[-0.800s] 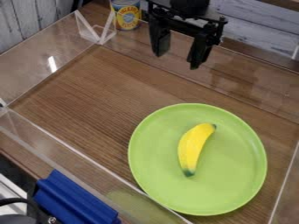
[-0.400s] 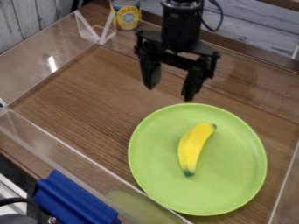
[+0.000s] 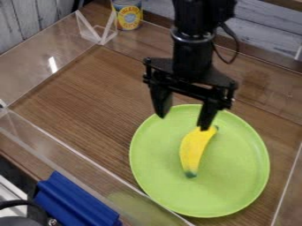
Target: Remove the banana from inside the green plate and put it on the table
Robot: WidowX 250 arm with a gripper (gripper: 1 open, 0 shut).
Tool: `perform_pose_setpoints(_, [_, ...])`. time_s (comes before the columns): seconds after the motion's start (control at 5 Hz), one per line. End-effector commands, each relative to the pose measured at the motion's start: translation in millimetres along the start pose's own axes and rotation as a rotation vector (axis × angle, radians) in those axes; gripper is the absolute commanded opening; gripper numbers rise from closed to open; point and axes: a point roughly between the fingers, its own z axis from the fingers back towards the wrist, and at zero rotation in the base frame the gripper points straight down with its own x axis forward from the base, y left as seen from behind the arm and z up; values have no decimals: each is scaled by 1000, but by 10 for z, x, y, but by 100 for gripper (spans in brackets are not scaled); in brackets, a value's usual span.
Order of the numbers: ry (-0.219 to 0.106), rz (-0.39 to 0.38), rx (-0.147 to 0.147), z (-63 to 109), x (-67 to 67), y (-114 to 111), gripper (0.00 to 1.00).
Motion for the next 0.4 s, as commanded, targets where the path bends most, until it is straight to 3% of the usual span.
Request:
perform_pose_setpoints(0.0, [-44, 1, -17, 16, -42, -76, 100])
perform_pose_setpoints(0.2, [-55, 8, -28, -96, -75, -121, 100])
